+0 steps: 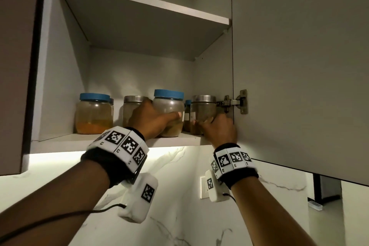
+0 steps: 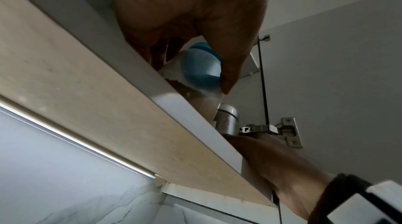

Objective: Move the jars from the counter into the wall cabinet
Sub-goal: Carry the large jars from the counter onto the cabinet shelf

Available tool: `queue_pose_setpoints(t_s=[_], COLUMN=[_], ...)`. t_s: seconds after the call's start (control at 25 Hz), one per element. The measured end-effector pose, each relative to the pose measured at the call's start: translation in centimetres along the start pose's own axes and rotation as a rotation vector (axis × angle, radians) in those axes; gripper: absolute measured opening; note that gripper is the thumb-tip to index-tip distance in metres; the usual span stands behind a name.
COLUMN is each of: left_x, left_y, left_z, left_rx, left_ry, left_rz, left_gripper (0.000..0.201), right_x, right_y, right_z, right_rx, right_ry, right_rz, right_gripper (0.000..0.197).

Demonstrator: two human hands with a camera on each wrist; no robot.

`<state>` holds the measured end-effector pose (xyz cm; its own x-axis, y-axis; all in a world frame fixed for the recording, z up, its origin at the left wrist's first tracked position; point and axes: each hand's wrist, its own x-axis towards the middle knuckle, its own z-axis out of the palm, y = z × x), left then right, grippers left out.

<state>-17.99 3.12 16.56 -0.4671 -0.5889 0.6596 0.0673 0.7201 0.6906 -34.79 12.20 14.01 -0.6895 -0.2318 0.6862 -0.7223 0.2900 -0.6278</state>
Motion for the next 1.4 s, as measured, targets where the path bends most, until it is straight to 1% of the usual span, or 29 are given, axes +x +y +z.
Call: queue_pose_setpoints(t_s=[0.16, 0.28, 0.32, 0.4, 0.44, 0.48, 0.56, 0.6, 0.68, 0.76, 0.88, 1.0, 1.08, 1.12, 1.24, 1.32, 1.4], left_x=[1.4, 1.7, 1.9, 2.2, 2.1, 2.1, 1.8, 1.7, 1.4, 0.8, 0.2, 0.1, 0.2, 0.3, 0.5, 0.8, 0.9], left_y=[-0.1, -0.2, -0.4, -0.7, -0.6, -0.6, -0.3, -0.2, 0.1, 0.7, 1.3, 1.6, 1.3, 1.1, 0.5, 0.1, -0.1], left_z=[1.8, 2.6, 2.8, 3.1, 3.1, 3.2, 3.3, 3.2, 3.0, 2.8, 2.8, 2.9, 2.9, 2.9, 2.9, 2.9, 3.0], left_rx=[0.051, 0.080, 0.093, 0.124, 0.133, 0.138, 0.157, 0.183, 0.229, 0.234, 0.268, 0.286, 0.268, 0.250, 0.175, 0.173, 0.179], left_ry=[-0.002, 0.010, 0.022, 0.027, 0.012, -0.012, -0.072, -0.094, -0.134, -0.189, -0.224, -0.213, -0.206, -0.202, -0.185, -0.171, -0.176], left_rz=[-0.024, -0.039, -0.037, -0.026, -0.021, -0.013, 0.009, 0.019, 0.031, 0.064, 0.123, 0.121, 0.108, 0.096, 0.065, 0.046, 0.053], left_gripper=[0.097, 0.072, 0.069, 0.072, 0.071, 0.065, 0.042, 0.038, 0.037, 0.032, 0.024, 0.034, 0.027, 0.026, 0.036, 0.040, 0.043], right_x=[-0.2, -0.3, -0.2, -0.1, -0.1, -0.1, -0.1, -0.1, 0.0, 0.0, -0.2, -0.3, -0.3, -0.3, -0.2, 0.0, 0.3], right_y=[-0.2, -0.1, -0.1, 0.0, 0.0, 0.0, 0.1, 0.1, 0.2, 0.2, 0.1, -0.2, -0.1, 0.0, 0.0, 0.0, 0.1], right_z=[-0.5, -0.5, -0.4, -0.4, -0.3, -0.3, -0.3, -0.2, -0.1, 0.0, -0.3, -0.5, -0.5, -0.4, -0.2, 0.1, 0.1], right_rx=[0.006, -0.014, -0.021, -0.034, -0.037, -0.040, -0.036, -0.035, -0.030, -0.014, 0.008, -0.005, 0.003, 0.014, 0.038, 0.030, 0.026], right_ry=[-0.002, -0.026, -0.030, -0.022, -0.019, -0.018, -0.022, -0.025, -0.026, -0.034, -0.039, -0.036, -0.031, -0.032, -0.025, -0.024, -0.033], right_rz=[-0.006, -0.029, -0.042, -0.060, -0.063, -0.063, -0.063, -0.065, -0.064, -0.061, -0.067, -0.073, -0.079, -0.081, -0.080, -0.071, -0.061], right_gripper=[0.043, 0.038, 0.036, 0.032, 0.032, 0.032, 0.030, 0.030, 0.031, 0.031, 0.034, 0.037, 0.035, 0.035, 0.040, 0.043, 0.042])
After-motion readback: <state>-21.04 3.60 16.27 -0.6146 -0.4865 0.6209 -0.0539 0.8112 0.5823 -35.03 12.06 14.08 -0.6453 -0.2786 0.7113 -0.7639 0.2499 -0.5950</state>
